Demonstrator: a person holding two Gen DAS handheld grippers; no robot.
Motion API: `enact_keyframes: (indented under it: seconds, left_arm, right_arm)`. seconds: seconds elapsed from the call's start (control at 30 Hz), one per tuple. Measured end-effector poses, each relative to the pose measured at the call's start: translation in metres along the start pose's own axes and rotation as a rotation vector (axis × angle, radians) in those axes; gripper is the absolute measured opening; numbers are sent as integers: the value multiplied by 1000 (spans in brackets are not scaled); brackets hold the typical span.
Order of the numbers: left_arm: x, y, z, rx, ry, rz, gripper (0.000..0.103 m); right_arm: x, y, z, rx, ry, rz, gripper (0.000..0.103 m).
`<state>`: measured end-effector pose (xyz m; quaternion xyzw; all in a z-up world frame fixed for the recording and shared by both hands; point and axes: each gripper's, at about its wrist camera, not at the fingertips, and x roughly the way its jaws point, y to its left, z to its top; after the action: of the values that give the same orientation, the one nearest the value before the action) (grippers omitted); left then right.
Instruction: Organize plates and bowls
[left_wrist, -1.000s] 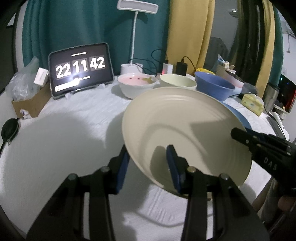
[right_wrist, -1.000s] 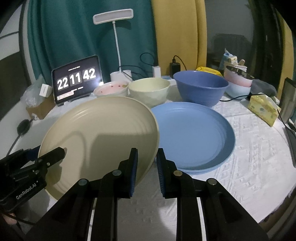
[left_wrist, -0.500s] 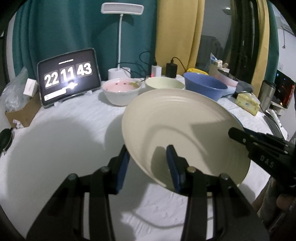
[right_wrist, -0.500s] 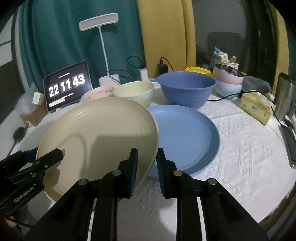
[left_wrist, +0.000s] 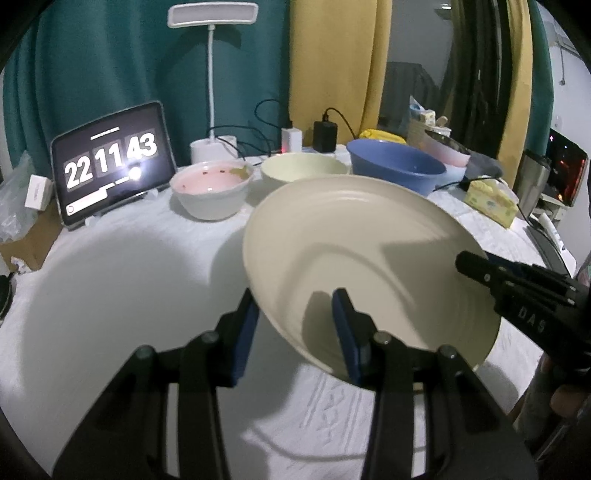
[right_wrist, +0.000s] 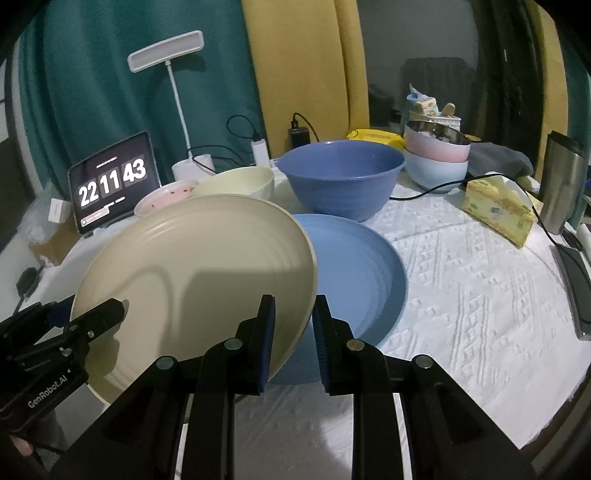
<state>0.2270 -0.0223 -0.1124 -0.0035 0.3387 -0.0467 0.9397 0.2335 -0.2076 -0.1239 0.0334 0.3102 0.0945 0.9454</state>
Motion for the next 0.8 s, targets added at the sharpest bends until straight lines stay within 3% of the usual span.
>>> enact_keyframes:
  seconds: [0.8]
  left_arm:
    - [54,-53,19,58,72,-54,43]
  right_arm:
    - [30,-68,10,84,1,-39,25]
